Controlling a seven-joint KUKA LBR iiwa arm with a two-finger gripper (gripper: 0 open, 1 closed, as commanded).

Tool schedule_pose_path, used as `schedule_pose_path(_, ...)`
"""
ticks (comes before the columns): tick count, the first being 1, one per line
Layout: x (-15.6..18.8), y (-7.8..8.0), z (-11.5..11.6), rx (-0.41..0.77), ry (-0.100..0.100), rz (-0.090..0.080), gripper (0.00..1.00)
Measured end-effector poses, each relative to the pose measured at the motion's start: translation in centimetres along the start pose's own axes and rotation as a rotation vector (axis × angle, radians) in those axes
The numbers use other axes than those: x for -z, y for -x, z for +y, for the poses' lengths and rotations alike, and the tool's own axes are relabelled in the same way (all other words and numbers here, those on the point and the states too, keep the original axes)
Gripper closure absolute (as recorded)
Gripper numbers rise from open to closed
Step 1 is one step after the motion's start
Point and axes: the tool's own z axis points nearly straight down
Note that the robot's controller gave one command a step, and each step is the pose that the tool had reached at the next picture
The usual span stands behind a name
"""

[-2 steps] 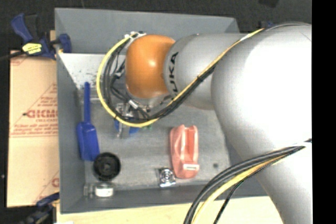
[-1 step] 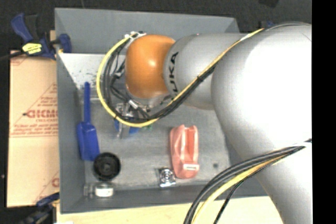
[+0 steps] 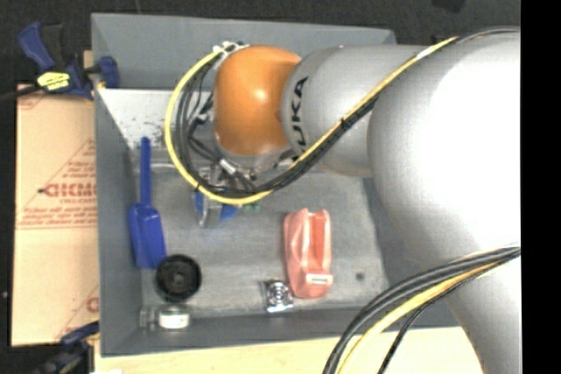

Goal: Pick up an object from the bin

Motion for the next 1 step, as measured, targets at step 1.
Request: schedule_pose_path(1, 4.03, 0.12, 0.0, -0.001, 0.0, -0.005, 1.0)
